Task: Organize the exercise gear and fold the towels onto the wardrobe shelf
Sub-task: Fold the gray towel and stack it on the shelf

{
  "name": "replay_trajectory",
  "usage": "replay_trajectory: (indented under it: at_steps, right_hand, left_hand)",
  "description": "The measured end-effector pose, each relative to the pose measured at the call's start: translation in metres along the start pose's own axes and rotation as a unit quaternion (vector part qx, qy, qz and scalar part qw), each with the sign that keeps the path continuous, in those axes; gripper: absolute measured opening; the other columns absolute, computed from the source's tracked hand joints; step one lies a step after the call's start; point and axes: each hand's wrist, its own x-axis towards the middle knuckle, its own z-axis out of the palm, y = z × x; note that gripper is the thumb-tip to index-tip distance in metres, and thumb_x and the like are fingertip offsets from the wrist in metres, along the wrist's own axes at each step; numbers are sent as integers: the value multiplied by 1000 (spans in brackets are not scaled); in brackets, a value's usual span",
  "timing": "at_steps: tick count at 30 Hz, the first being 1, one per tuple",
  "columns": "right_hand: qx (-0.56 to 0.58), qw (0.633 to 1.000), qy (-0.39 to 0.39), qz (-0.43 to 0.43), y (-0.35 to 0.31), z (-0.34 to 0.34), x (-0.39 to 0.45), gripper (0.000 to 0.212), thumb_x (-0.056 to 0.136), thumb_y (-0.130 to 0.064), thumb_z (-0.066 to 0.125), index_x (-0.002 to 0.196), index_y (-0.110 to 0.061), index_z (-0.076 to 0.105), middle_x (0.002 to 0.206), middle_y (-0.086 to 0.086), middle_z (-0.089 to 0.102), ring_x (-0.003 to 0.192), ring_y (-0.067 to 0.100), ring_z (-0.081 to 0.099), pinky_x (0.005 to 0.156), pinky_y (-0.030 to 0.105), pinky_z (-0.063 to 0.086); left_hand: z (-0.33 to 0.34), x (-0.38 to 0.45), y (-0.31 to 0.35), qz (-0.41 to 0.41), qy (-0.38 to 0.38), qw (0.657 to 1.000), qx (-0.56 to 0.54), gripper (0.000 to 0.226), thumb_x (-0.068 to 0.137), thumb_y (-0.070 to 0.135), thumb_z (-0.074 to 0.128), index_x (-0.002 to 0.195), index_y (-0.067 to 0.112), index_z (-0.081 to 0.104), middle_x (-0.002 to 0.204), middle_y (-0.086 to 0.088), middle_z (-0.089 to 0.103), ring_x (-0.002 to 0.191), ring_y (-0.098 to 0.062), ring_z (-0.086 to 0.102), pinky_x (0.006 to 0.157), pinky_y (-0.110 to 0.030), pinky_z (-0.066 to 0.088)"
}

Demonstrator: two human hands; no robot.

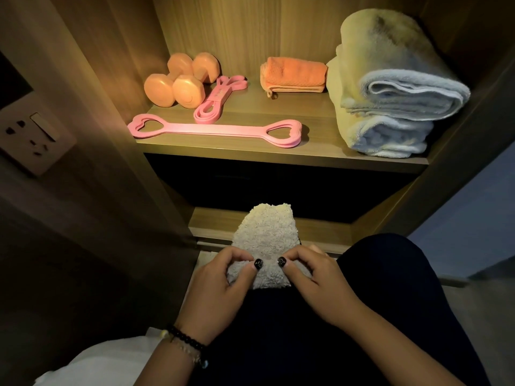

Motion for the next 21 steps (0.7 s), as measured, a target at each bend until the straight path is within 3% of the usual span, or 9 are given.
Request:
replay_trajectory:
  at_steps: [2, 4, 6, 8, 11, 14, 17, 21]
  right_hand:
    - [-10, 999, 25, 25, -3, 4, 0, 13, 90, -38, 55, 79, -33, 59, 78, -20, 57, 88, 0, 49, 71, 19, 35]
    - [-62, 996, 66, 19, -4, 7, 0, 20, 87, -45, 51, 81, -29, 61, 80, -21, 56, 88, 0, 48, 71, 18, 35]
    - [-131, 985, 108, -37, -3, 6, 1, 24, 87, -44, 50, 90, -24, 62, 90, -16, 54, 90, 3, 48, 75, 20, 40]
    - [-190, 964, 131, -131, -1, 0, 1, 17, 88, -29, 57, 96, -16, 65, 97, -6, 54, 92, 11, 51, 76, 27, 45]
    - [-223, 944, 82, -229, 0, -4, -4, 18, 89, -16, 59, 104, -11, 68, 103, 1, 59, 97, 18, 56, 81, 33, 44]
    - [-213, 956, 27, -202, 4, -3, -9, 32, 89, -28, 59, 118, -15, 63, 113, -4, 58, 107, 14, 54, 91, 30, 42]
    - [-221, 960, 3, -173, 7, -2, -6, 37, 90, -35, 56, 124, -20, 58, 117, -8, 55, 110, 10, 51, 94, 29, 42]
    - [-159, 978, -17, -134, 10, -3, -2, 34, 94, -34, 49, 124, -22, 56, 116, -11, 53, 111, 8, 49, 96, 29, 42]
  left_hand:
    - [1, 5, 0, -30, -8, 1000, 3, 16, 83, 46, 60, 86, 30, 60, 76, 5, 67, 48, -6, 46, 51, -27, 39]
    - [3, 10, -1, -57, -8, 998, 15, 17, 83, 45, 60, 84, 28, 56, 75, -1, 67, 46, -8, 44, 50, -30, 40]
    - [6, 15, -3, -76, 3, 997, 30, 20, 84, 45, 61, 83, 27, 53, 73, -5, 68, 43, -8, 40, 48, -28, 37]
    - [7, 17, -5, -83, 16, 996, 35, 21, 84, 46, 60, 82, 27, 51, 71, -6, 67, 42, -8, 39, 46, -27, 35]
    - [7, 18, -5, -77, 31, 994, 76, 20, 86, 45, 58, 82, 27, 50, 83, 5, 60, 60, -8, 47, 56, -25, 38]
    - [5, 15, -4, -3, 64, 981, 181, 15, 85, 46, 55, 85, 31, 53, 93, 19, 44, 90, -4, 42, 79, -28, 32]
    - [1, 10, -6, 107, 54, 968, 221, 13, 86, 45, 54, 90, 34, 61, 96, 20, 48, 98, 0, 40, 85, -28, 27]
    - [1, 5, -15, 120, -12, 972, 201, 37, 80, 56, 49, 112, 40, 58, 109, 25, 48, 111, 3, 38, 92, -24, 21]
